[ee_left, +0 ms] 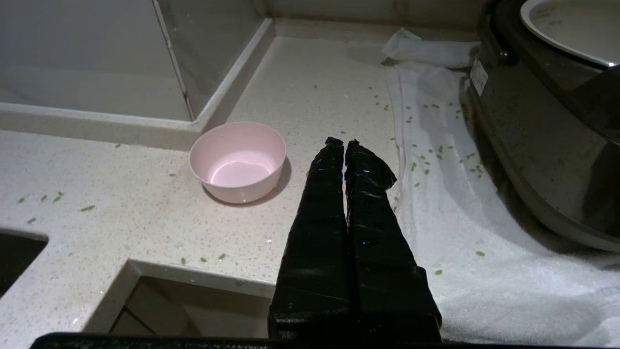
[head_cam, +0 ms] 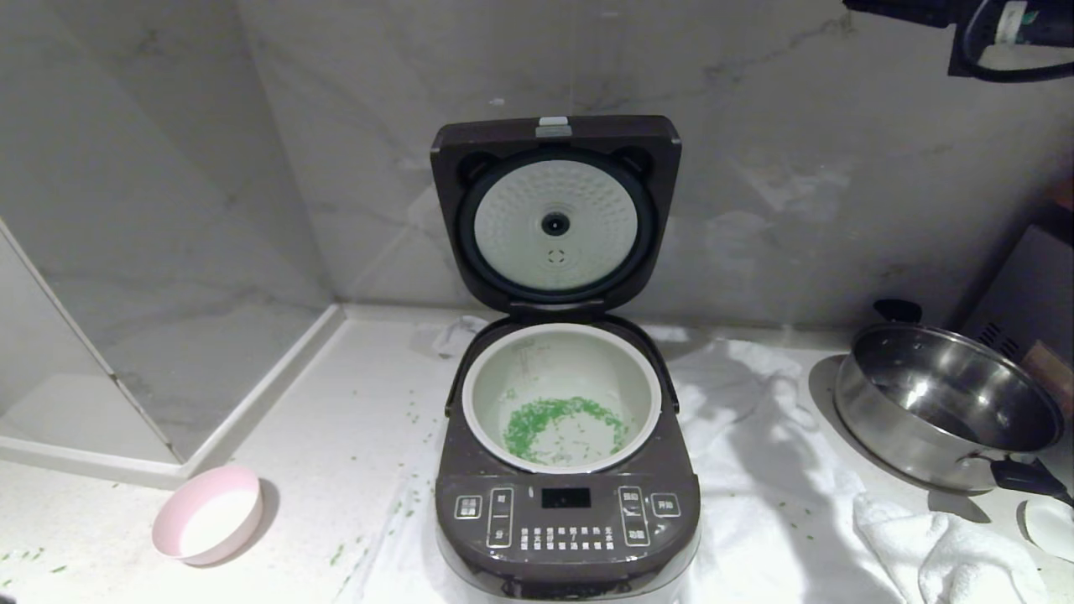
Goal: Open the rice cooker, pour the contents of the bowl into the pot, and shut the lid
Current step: Close the rice cooker
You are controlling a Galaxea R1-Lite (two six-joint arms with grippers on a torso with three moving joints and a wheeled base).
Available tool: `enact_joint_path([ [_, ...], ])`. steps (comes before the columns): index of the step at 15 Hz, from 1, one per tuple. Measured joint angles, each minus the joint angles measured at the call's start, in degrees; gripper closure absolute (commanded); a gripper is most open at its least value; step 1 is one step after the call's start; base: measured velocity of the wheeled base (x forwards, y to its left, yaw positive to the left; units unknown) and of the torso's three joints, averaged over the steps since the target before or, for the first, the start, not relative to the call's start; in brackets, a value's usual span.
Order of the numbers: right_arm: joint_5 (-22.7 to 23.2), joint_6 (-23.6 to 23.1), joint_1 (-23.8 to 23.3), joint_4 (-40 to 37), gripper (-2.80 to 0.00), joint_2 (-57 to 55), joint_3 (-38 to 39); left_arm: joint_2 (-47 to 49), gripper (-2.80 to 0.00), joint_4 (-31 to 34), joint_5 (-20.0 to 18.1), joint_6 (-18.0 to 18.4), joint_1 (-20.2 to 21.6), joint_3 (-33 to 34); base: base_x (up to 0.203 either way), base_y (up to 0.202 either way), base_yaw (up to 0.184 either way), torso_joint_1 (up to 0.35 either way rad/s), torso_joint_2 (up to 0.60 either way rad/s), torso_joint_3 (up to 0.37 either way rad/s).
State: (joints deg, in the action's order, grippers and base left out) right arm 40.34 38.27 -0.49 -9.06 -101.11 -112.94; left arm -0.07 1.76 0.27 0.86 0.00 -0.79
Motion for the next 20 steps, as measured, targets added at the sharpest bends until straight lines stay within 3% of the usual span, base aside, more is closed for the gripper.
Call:
enact_joint_path([
  [2, 1.5, 1.9, -0.9, 2.4, 0.00, -3.5, -0.2, 0.0, 0.00, 0.0, 0.0, 0.0, 0.0, 0.0, 0.000, 0.000, 0.000, 0.000, 0.00, 0.000],
  [6, 12.3, 2.5, -3.6, 3.6, 0.00, -6.9, -0.1, 0.0, 0.00, 0.0, 0.0, 0.0, 0.0, 0.0, 0.000, 0.000, 0.000, 0.000, 0.00, 0.000],
  [9, 16.2, 2.5, -3.3, 3.6, 0.00, -8.7, 0.0, 0.0, 0.00, 0.0, 0.0, 0.0, 0.0, 0.0, 0.000, 0.000, 0.000, 0.000, 0.00, 0.000],
  [20, 14.3, 2.6, 3.2, 9.9, 0.00, -17.1, 0.0, 0.0, 0.00, -0.3, 0.1, -0.1, 0.0, 0.1, 0.000, 0.000, 0.000, 0.000, 0.00, 0.000],
])
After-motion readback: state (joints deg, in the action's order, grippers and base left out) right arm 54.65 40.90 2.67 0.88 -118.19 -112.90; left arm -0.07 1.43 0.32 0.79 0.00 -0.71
